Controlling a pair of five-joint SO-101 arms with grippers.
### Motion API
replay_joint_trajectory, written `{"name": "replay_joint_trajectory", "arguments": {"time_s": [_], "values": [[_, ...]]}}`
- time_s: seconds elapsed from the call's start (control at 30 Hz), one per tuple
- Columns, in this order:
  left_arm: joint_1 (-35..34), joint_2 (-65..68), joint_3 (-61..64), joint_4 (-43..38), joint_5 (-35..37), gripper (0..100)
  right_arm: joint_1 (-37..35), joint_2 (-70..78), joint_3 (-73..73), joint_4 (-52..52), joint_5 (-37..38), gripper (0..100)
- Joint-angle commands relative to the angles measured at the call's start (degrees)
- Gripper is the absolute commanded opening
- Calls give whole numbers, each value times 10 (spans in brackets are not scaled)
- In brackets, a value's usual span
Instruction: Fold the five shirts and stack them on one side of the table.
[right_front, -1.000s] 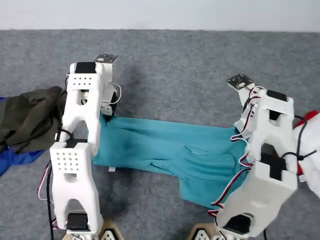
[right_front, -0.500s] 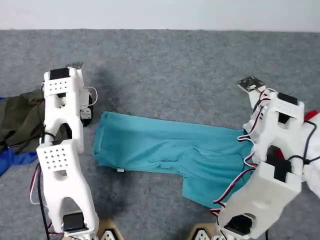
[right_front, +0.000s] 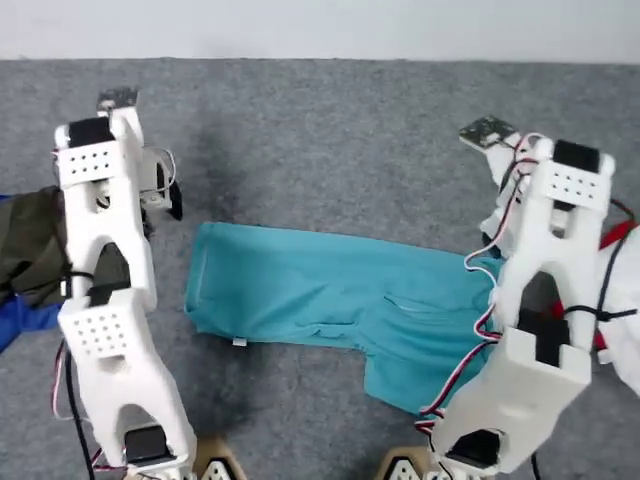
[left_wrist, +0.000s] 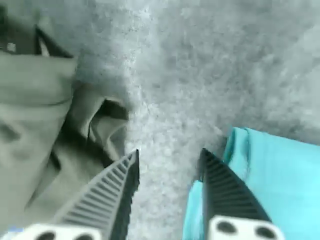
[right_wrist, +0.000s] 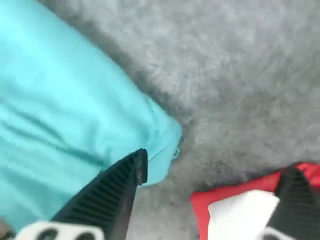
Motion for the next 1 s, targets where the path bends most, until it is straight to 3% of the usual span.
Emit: {"name": "replay_joint_trajectory", "arguments": {"time_s": [0.0,0.17,0.3,0.57,0.67,0.83,0.97], "values": [[0,-125,54,19,4,201,-22,-44,-42,91,25,427],[-1,-233,198,19,3,201,-13,-115,26,127,76,426],[1,-288,270,19,3,201,-6,-212,181,122,142,395],[0,-317,295,19,3,194,-4,-348,484,-45,169,45],[2,-318,295,19,3,194,-4,-364,523,-116,168,83],[3,-318,295,19,5,194,-7,-364,522,-129,170,250],[3,-318,295,19,5,194,-7,-364,525,-149,170,255]]}}
